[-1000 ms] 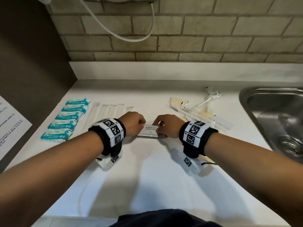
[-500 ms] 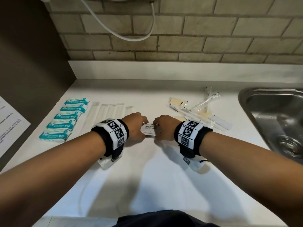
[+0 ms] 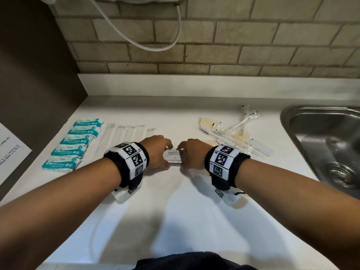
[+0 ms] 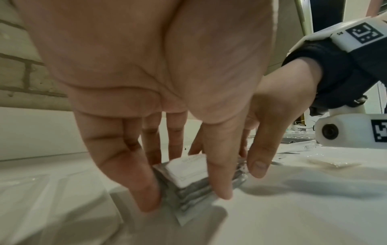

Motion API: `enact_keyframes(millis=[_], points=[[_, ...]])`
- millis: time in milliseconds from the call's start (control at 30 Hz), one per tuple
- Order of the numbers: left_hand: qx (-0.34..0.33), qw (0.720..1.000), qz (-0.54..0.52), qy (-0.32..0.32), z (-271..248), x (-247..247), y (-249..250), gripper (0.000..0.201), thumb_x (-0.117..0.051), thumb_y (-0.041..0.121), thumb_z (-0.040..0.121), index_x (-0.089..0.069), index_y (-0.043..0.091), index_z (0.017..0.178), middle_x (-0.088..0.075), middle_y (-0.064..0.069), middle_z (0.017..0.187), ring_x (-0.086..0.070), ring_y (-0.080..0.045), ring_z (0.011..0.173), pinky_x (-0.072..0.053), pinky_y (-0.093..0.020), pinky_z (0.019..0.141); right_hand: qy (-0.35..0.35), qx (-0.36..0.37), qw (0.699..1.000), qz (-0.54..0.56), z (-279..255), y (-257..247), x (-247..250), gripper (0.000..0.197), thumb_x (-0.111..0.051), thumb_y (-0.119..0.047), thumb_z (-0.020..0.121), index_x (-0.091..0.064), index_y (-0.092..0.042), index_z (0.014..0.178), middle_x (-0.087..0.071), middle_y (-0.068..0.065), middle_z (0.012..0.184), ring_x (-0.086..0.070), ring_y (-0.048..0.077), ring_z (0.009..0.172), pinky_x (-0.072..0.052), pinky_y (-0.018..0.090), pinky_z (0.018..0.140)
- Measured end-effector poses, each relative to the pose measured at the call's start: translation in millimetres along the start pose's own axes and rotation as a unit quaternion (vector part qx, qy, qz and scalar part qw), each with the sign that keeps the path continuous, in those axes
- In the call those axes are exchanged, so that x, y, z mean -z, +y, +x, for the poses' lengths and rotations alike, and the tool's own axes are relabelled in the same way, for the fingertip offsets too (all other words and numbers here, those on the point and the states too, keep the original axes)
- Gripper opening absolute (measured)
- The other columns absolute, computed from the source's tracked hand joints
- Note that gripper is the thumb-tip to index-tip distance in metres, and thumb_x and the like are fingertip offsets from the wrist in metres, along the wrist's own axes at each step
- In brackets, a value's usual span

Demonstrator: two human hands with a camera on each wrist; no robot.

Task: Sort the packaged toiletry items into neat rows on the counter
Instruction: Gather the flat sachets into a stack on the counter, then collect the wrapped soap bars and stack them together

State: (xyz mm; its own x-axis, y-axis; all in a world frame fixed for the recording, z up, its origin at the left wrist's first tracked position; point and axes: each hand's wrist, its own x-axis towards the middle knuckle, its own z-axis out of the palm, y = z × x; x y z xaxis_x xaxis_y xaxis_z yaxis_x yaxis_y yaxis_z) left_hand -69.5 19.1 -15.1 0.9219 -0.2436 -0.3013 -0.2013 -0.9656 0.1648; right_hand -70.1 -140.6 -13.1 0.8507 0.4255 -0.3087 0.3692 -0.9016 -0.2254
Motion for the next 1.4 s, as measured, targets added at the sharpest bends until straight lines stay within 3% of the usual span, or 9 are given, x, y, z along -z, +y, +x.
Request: enact_keyframes(millis=[67, 200, 333, 533, 667, 800, 967, 1100, 1400], points=[[0.009, 1.000, 0.025, -0.006, -1.2, 8.2, 1.9, 0.077, -0.075, 0.056, 0.064, -0.050, 0.029, 0.131, -0.058, 0.006, 0.120, -0.058, -0.018, 0.107, -0.047, -0.031, 0.088, 0.018, -0.004, 1.000, 0.013, -13.4, 4.0, 8.7, 0.060, -0.073, -0.030, 0.075, -0.052, -0.018, 0.130, -0.062, 0.003, 0.117, -0.063, 0.022, 0.102, -0.052, 0.032, 0.084], [0.033, 0.999, 0.031, -0.012, 3.1, 39.2, 16.1, 0.079, -0.064, 0.080, 0.060, -0.055, 0.035, 0.125, -0.062, 0.012, 0.119, -0.058, -0.016, 0.108, -0.047, -0.033, 0.091, -0.006, -0.011, 1.000, -0.012, -56.5, 28.8, 35.2, 0.033, -0.058, -0.033, 0.089, -0.057, -0.014, 0.117, -0.064, 0.005, 0.113, -0.058, 0.018, 0.081, -0.045, 0.029, 0.071], [-0.021, 1.000, 0.007, 0.005, 19.2, 53.5, 56.3, 0.052, -0.062, 0.064, 0.078, -0.063, 0.029, 0.116, -0.065, 0.012, 0.112, -0.058, -0.014, 0.104, -0.047, -0.034, 0.092, -0.069, -0.051, 0.995, -0.048, -90.8, 58.9, 42.4, 0.030, -0.060, -0.027, 0.088, -0.060, -0.010, 0.113, -0.064, 0.004, 0.113, -0.059, 0.022, 0.098, -0.051, 0.034, 0.086], [-0.052, 0.997, 0.053, -0.021, 56.5, 24.0, 126.9, 0.040, -0.065, 0.041, 0.087, -0.064, 0.014, 0.117, -0.067, -0.004, 0.111, -0.063, -0.022, 0.098, -0.052, -0.032, 0.082, -0.123, -0.129, 0.982, -0.065, -126.6, 90.4, 21.5, 0.047, -0.075, -0.027, 0.076, -0.059, -0.011, 0.117, -0.062, 0.002, 0.110, -0.055, 0.019, 0.090, -0.049, 0.027, 0.071], [-0.017, 0.996, 0.086, -0.033, 68.6, 10.2, 138.9, 0.033, -0.069, 0.038, 0.083, -0.066, 0.006, 0.090, -0.062, -0.006, 0.078, -0.060, -0.025, 0.073, -0.044, -0.028, 0.061, -0.076, -0.135, 0.986, -0.053, -131.0, 98.2, 1.3, 0.061, -0.076, -0.040, 0.074, -0.052, -0.014, 0.124, -0.057, 0.005, 0.122, -0.058, 0.025, 0.109, -0.052, 0.038, 0.089], [0.008, 0.997, 0.066, -0.036, 73.2, 11.7, 135.7, 0.037, -0.072, 0.043, 0.080, -0.057, 0.011, 0.070, -0.061, -0.004, 0.074, -0.059, -0.023, 0.069, -0.042, -0.027, 0.059, -0.064, -0.133, 0.989, -0.009, -132.1, 100.1, 0.9, 0.057, -0.076, -0.032, 0.076, -0.052, -0.012, 0.124, -0.061, 0.005, 0.120, -0.060, 0.024, 0.106, -0.048, 0.032, 0.078], [0.043, 0.995, -0.050, -0.078, 74.8, 10.8, 128.1, 0.032, -0.075, 0.035, 0.079, -0.068, 0.005, 0.086, -0.069, -0.005, 0.080, -0.062, -0.022, 0.069, -0.050, -0.028, 0.066, -0.119, -0.115, 0.986, -0.028, -122.4, 102.6, 9.0, 0.042, -0.075, -0.021, 0.076, -0.064, -0.013, 0.115, -0.066, 0.001, 0.112, -0.062, 0.022, 0.100, -0.051, 0.033, 0.081], [0.046, 0.990, -0.090, -0.097, 71.7, 14.6, 131.3, 0.027, -0.078, 0.030, 0.077, -0.061, 0.011, 0.066, -0.064, -0.001, 0.068, -0.059, -0.020, 0.065, -0.047, -0.026, 0.062, -0.093, -0.086, 0.991, -0.041, -113.4, 104.3, 16.4, 0.053, -0.074, -0.017, 0.078, -0.056, -0.014, 0.127, -0.060, -0.001, 0.128, -0.057, 0.022, 0.117, -0.045, 0.029, 0.086], [-0.007, 0.986, -0.155, -0.061, 59.6, 25.6, 128.2, 0.022, -0.072, 0.033, 0.083, -0.057, 0.018, 0.086, -0.060, 0.001, 0.069, -0.051, -0.012, 0.057, -0.040, -0.024, 0.054, 0.013, -0.059, 0.996, 0.066, -81.4, 106.3, 39.0, 0.028, -0.077, -0.013, 0.074, -0.056, -0.021, 0.091, -0.062, -0.002, 0.091, -0.057, 0.018, 0.085, -0.044, 0.028, 0.071]])
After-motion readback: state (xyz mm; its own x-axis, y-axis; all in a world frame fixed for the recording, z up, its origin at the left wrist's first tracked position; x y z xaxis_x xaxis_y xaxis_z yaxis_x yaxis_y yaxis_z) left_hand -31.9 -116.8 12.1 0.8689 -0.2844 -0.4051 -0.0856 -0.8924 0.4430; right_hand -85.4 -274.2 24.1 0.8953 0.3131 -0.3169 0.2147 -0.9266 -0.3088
